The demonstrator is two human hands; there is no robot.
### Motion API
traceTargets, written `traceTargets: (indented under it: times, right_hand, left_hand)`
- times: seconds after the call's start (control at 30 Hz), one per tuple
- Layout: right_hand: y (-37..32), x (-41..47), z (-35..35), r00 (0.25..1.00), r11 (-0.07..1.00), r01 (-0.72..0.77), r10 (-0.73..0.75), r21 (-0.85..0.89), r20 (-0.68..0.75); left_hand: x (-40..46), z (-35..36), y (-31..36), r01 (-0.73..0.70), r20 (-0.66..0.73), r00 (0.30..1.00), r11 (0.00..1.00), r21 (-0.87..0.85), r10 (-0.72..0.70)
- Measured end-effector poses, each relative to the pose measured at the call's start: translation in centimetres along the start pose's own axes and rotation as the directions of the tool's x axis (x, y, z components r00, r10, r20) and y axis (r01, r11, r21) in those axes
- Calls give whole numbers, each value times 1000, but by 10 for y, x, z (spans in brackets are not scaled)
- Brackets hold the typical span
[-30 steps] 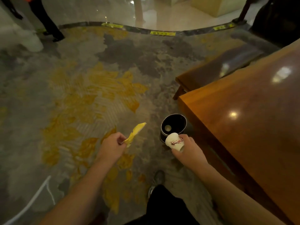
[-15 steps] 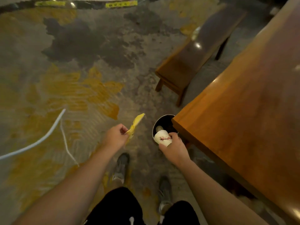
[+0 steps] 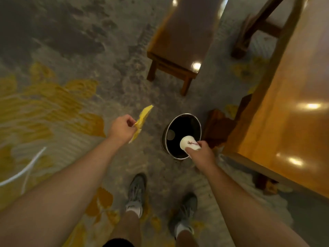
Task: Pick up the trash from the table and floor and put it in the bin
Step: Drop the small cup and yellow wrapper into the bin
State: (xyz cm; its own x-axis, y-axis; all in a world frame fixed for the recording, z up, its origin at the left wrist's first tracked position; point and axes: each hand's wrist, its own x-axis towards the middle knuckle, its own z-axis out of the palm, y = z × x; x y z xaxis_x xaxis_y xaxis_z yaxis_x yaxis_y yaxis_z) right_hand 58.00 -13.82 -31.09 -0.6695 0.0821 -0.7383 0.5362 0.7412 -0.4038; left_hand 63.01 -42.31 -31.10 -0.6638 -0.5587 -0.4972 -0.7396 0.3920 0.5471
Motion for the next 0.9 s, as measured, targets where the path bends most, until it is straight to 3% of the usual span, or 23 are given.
traceTargets:
  times: [0.27, 0.67, 0.8, 0.9]
  right_hand:
    - [23, 69, 39, 997, 995, -61, 58, -73, -44]
    - [73, 79, 45, 993, 991, -119, 118, 53, 16]
    - [73, 76, 42, 993, 992, -108, 105, 69, 43]
    - [71, 72, 40, 994, 991, -100, 95, 92, 54]
  left_hand:
    - [57, 54, -22, -129, 173, 978, 989, 71, 115]
    - [37, 157, 14, -186, 398, 894, 979, -89, 206]
    - [34, 178, 19, -155, 407, 896, 984, -90, 179]
    - [34, 182, 18, -272, 419, 870, 962, -32, 260]
